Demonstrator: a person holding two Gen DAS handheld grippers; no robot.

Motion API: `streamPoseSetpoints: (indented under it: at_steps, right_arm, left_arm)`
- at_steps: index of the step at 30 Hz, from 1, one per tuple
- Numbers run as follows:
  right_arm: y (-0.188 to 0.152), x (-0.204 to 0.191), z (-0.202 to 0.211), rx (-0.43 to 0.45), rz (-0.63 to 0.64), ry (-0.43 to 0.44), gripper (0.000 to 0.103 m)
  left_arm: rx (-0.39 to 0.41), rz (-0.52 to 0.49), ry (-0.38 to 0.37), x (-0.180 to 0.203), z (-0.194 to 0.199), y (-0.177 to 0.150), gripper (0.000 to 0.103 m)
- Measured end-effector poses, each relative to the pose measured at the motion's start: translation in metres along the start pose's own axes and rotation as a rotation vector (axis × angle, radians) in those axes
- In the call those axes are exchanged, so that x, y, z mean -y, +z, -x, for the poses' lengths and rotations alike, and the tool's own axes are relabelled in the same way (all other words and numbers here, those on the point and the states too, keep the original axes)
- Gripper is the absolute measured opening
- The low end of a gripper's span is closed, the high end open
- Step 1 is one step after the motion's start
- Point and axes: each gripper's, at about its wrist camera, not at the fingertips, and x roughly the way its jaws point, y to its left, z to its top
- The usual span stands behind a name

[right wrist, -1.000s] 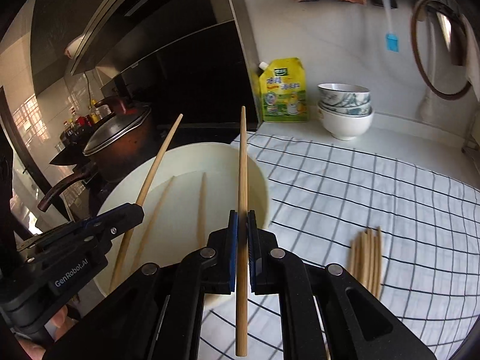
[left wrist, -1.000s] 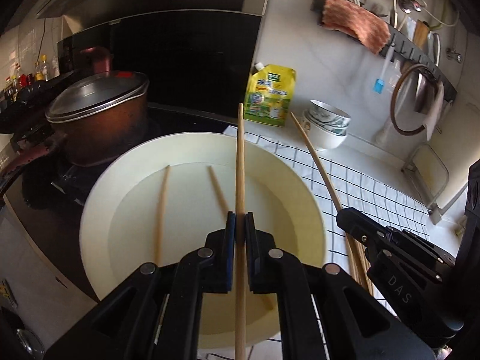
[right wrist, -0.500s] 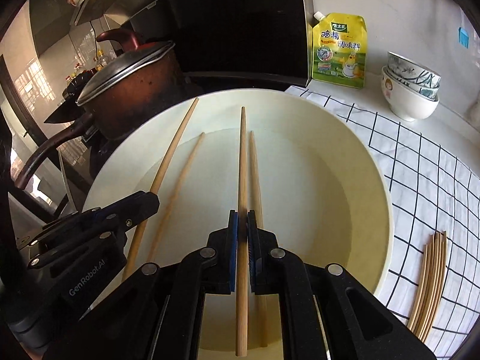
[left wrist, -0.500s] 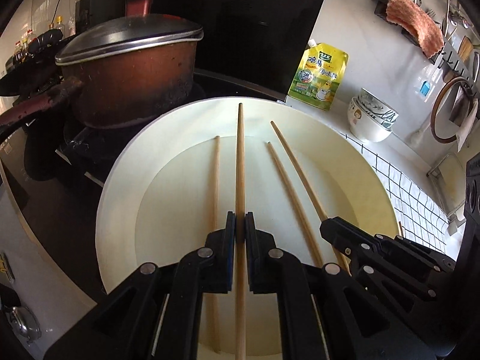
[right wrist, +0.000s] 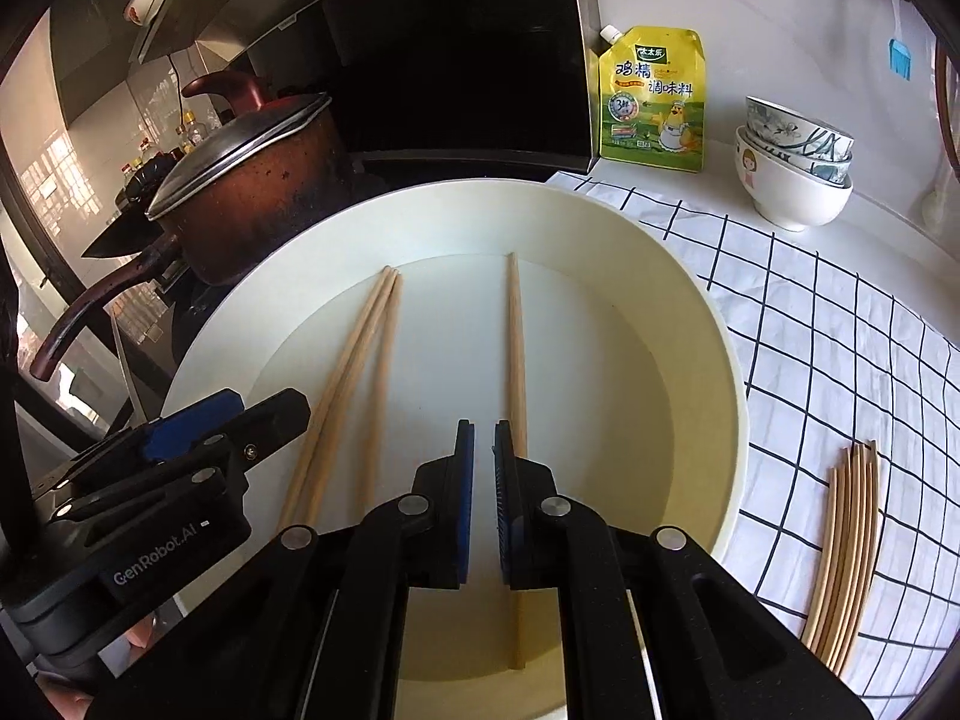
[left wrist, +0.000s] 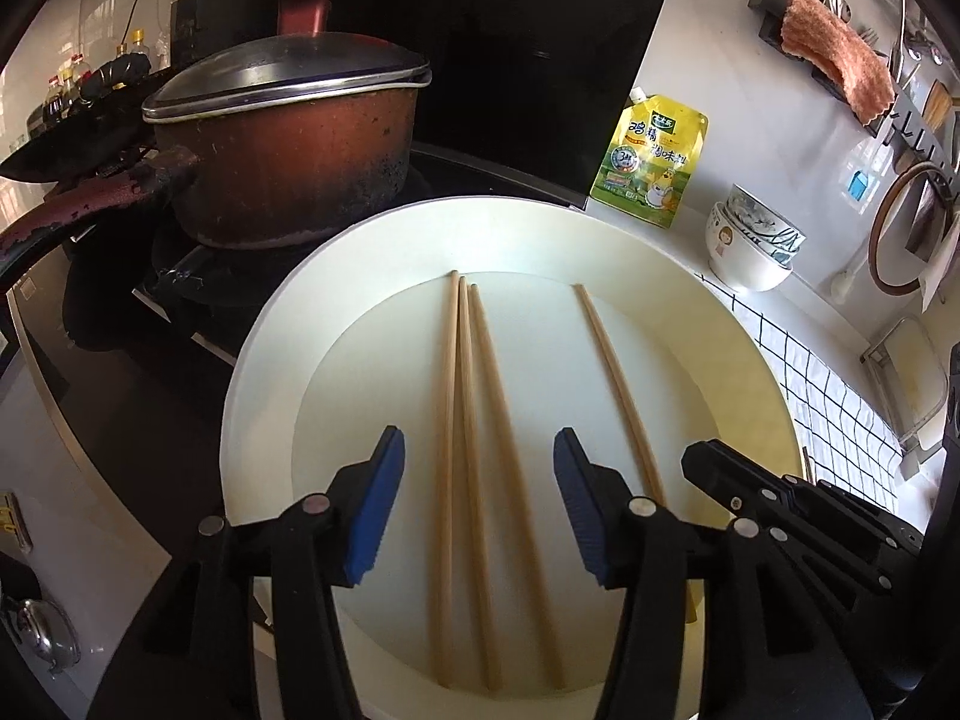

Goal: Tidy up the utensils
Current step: 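Open the left tool in the water while the right tool releases its chopstick, then move both open tools back toward the remaining chopsticks on the cloth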

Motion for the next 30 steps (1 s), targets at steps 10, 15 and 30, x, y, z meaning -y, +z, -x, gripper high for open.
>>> streamPoseSetpoints:
  at_steps: [10, 15, 30]
  right_arm:
    - [-0.015, 0.011, 0.022, 0.034, -0.034, 0.012, 0.007]
    - [-0.022, 0.015, 0.034, 0.055, -0.041, 0.004, 0.007]
    - [-0.054, 0.051, 0.081, 0.11, -0.109, -0.027, 0.013]
  left_arm:
    - [0.0, -0.032, 0.01, 0.014, 0.014, -0.013, 0.054]
    - [0.009, -0.057, 0.007, 0.023, 0.024, -0.02, 0.055]
    - [0.014, -0.135, -0.05, 0.069, 0.047, -0.045, 0.06]
